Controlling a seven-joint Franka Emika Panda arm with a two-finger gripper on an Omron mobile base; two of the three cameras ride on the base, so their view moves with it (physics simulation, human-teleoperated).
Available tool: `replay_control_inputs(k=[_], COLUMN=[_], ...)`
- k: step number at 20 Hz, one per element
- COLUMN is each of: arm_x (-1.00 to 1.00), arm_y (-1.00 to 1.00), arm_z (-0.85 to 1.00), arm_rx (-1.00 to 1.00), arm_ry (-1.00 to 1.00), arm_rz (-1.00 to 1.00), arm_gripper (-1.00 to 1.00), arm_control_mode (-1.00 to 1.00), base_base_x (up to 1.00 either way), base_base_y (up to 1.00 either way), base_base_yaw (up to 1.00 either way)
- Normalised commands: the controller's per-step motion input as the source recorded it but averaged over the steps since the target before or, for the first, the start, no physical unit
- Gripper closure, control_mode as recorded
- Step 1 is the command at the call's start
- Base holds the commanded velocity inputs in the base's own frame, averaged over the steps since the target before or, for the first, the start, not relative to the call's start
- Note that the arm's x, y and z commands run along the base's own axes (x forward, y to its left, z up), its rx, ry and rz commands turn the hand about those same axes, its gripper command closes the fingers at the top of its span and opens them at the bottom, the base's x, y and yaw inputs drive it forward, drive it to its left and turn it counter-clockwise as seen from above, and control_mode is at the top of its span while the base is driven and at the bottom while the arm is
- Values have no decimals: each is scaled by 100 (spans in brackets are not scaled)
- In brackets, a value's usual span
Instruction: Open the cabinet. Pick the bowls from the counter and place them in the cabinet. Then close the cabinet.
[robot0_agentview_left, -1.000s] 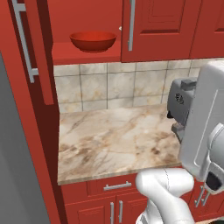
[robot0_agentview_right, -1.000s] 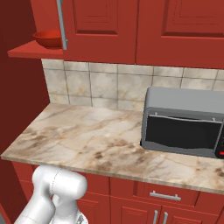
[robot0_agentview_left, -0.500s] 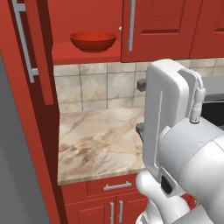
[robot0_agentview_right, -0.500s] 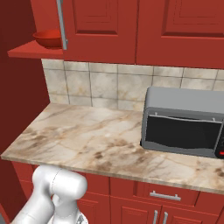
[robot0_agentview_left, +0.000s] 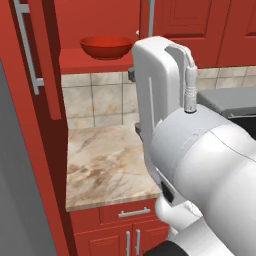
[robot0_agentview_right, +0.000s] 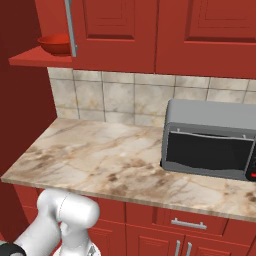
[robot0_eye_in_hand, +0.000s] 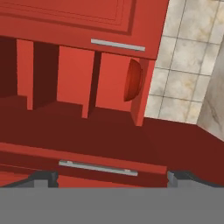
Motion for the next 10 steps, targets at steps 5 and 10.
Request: replay_control_inputs(k=[5, 10], arm_x=[-2, -9], arm_y=[15, 33], arm_z=[32, 7], arm_rx=[-7, -6], arm_ry=[0, 0], arm_rz=[2, 0], arm_gripper=[-100, -100], arm_control_mode=[-100, -100], base_base_x=[0, 0], base_base_y=[0, 0], base_base_yaw=[0, 0])
